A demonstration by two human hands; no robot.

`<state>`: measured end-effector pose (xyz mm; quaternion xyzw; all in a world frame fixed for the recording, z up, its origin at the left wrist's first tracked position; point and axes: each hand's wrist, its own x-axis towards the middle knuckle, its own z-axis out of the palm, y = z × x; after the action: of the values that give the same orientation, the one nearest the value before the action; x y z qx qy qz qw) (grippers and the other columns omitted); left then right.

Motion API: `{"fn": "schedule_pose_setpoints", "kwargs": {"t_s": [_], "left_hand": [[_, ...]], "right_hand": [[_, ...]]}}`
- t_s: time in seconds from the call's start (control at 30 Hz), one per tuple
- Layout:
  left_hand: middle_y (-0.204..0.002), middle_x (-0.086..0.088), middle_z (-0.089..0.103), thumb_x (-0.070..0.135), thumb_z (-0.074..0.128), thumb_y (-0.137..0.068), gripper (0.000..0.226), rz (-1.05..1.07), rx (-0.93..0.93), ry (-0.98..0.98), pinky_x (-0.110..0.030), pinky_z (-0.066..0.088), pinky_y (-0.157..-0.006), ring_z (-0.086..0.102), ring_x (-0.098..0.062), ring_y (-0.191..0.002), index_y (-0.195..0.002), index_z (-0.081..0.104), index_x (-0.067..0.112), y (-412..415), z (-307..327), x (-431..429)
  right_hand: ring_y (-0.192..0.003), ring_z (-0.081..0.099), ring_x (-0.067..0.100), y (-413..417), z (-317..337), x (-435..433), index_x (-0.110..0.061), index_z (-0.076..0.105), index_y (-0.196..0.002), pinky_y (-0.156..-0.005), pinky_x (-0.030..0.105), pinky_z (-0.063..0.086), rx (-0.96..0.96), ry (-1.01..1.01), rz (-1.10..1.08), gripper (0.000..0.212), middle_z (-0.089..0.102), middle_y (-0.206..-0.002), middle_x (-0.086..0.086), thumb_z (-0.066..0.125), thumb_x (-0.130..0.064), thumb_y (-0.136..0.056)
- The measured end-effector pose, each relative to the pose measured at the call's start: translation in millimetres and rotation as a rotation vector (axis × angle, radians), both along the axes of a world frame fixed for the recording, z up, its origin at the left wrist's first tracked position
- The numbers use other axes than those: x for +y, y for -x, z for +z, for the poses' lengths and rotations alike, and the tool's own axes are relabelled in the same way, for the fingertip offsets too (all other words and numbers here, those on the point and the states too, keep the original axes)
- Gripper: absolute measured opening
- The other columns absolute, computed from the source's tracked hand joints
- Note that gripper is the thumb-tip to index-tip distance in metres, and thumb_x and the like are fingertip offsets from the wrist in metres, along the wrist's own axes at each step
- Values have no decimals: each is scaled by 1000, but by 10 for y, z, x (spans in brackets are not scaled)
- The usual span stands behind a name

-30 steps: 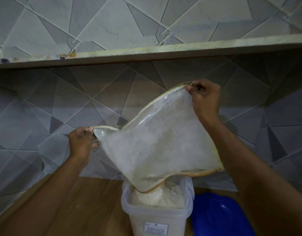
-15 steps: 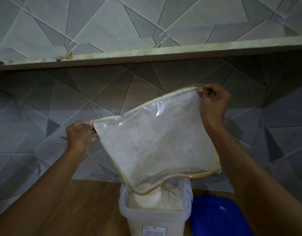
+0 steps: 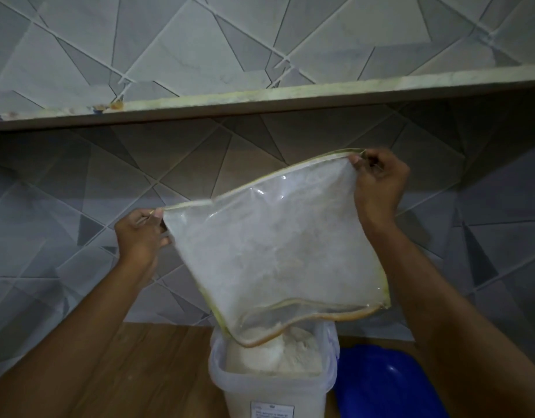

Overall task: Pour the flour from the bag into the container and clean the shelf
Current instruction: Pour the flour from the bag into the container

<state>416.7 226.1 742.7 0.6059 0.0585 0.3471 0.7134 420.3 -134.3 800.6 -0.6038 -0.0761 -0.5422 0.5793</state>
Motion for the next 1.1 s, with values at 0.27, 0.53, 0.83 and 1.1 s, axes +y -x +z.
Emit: {"fn": "schedule_pose_setpoints", "kwargs": {"t_s": [0.27,0.53,0.83,1.1], "left_hand": [[-82,-5,66,12,60,-99,25,23,16,-8,-40,59,-69,66,-22,-75,-76,56,19,-29,9,-9],[-81,-4,65,13,61,-98,27,20,-6,-15,-30,60,-52,65,-18,-70,-74,55,22,-28,-25,6],[-93,-14,64,14,61,-98,26,17,6,2,-31,60,-53,66,-20,-72,-74,54,22,-58,-85,45],[-85,-8,66,15,59,-99,26,33,5,17,-30,60,-52,66,-22,-73,-75,54,22,-65,-88,71]], "right_hand": [[-66,56,-6,-26,-60,74,-11,69,-86,-69,17,51,19,-48,-36,5,60,-71,-15,72,-9,-89],[-71,59,2,-36,-81,35,-9,70,-89,-69,19,51,34,-32,-81,5,64,-77,-5,71,-13,-90],[-69,58,-2,10,-104,27,-15,68,-88,-69,14,50,55,-4,-86,5,61,-74,-13,71,-16,-91],[-68,56,-1,13,-88,51,-11,67,-86,-68,16,49,21,4,-29,6,60,-73,-7,72,-12,-90]]}}
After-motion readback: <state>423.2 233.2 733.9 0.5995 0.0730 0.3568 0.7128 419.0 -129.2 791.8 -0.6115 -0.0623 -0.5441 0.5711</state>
